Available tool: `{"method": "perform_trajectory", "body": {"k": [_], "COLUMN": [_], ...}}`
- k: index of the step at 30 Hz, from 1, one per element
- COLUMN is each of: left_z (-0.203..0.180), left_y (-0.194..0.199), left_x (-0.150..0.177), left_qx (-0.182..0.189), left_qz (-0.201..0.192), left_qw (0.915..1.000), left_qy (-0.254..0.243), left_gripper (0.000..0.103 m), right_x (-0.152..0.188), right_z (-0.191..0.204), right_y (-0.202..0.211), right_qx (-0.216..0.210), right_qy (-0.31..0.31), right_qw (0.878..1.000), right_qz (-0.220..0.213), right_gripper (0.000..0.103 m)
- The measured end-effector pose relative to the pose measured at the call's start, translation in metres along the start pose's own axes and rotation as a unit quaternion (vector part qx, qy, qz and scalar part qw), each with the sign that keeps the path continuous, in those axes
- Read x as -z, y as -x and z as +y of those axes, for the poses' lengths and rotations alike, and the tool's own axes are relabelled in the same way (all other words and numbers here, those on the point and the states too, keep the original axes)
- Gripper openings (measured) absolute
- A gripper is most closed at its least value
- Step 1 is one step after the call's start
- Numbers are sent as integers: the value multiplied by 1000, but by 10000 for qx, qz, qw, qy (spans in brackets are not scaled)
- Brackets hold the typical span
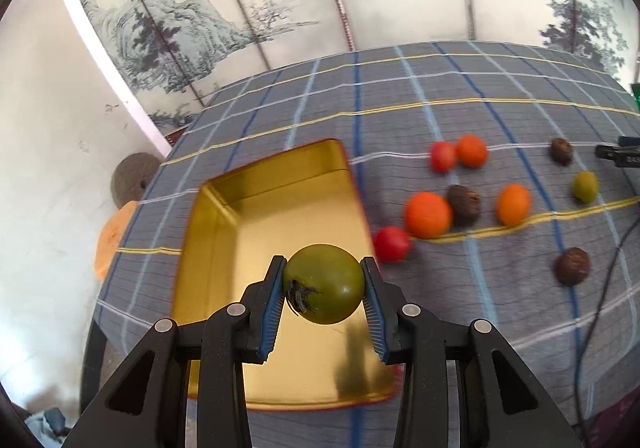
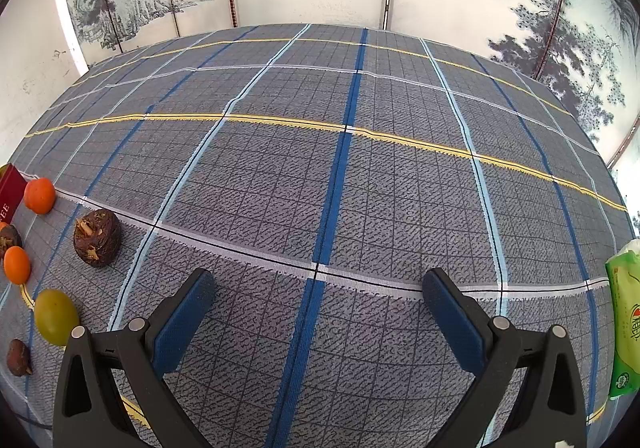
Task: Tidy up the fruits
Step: 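Carry the green fruit in the left gripper over the gold tray and release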
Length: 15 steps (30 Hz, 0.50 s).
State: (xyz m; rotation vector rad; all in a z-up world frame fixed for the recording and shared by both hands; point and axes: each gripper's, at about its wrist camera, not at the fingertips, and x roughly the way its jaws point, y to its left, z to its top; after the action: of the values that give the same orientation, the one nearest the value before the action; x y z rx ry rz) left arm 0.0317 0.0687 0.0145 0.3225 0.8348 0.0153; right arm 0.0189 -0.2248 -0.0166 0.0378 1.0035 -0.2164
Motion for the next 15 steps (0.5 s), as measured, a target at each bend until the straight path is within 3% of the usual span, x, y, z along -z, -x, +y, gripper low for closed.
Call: {"method": "perform_trajectory", "body": {"k": [8, 15], "left_z": [37, 52], "left_y": [-36, -65], "left_x": [-15, -25], "left_qx": [-245, -432], "left_qz": [200, 594], "left_qw": [9995, 9958], "left_qy": [-38, -554], "left_gripper": [39, 39], "right_x": [1, 2], "right_z": [-1, -1], "right_y": [0, -1], "right_qx": [9, 12], "right_qy": [-11, -9], "right_qw": [10000, 10000], "right_qz": [-4, -6], "right_gripper": [103, 103]}}
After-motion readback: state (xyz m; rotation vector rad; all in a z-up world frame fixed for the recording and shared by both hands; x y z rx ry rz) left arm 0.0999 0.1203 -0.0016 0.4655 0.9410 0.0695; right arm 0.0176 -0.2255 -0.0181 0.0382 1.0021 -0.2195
